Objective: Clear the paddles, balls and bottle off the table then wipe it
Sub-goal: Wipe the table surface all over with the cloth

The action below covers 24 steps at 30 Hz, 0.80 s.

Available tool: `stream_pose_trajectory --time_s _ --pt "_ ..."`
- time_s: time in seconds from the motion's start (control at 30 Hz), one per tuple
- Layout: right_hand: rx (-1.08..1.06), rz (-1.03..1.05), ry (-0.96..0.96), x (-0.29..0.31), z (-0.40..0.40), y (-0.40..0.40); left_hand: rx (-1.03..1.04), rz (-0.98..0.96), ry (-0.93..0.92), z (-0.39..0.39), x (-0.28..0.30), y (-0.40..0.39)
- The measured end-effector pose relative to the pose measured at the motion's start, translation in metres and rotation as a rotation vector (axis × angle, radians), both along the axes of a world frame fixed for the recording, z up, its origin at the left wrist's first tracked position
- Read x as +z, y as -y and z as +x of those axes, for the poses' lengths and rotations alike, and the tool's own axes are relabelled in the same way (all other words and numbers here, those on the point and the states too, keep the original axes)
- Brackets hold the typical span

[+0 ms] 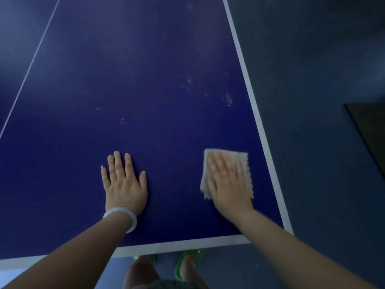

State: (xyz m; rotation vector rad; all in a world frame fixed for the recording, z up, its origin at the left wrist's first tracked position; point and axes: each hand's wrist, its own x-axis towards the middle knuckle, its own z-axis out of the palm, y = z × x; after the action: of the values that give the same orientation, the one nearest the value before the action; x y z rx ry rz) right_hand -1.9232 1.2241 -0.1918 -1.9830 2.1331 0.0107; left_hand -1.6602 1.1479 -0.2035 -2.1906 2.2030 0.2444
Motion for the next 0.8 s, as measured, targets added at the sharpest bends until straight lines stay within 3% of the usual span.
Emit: stream_pose_trajectory --time_s 0.07,0.13,0.23,0.33,0.47,0.6,0.8 --pt "0.156 -0.032 0.022 -0.003 -0.001 -0.046 -0.001 0.001 -0.005 0.0 0.0 0.0" --pt "0.17 -0.062 -0.013 -0.005 -0.025 -0.071 -0.001 0.007 0.005 0.0 0.001 0.0" --pt "-0.13 -0.036 -0.112 0.004 -0.053 -0.071 -0.001 0.007 0.006 -0.001 0.002 0.0" --pt "-0.357 -0.038 -0.079 0.007 -0.018 -0.061 0.007 0.005 0.003 -0.001 0.002 0.0" --pt "-0.011 -0.073 0.032 0.0 0.073 -0.071 0.007 0.006 0.021 0.001 0.002 -0.001" --pt "0.169 -0.092 0.023 -0.004 0.05 -0.095 -0.003 -0.002 0.016 0.001 0.0 0.0" --pt "-0.252 -0.045 -0.09 0.006 -0.045 -0.114 -0.003 -0.013 0.001 0.001 -0.003 -0.001"
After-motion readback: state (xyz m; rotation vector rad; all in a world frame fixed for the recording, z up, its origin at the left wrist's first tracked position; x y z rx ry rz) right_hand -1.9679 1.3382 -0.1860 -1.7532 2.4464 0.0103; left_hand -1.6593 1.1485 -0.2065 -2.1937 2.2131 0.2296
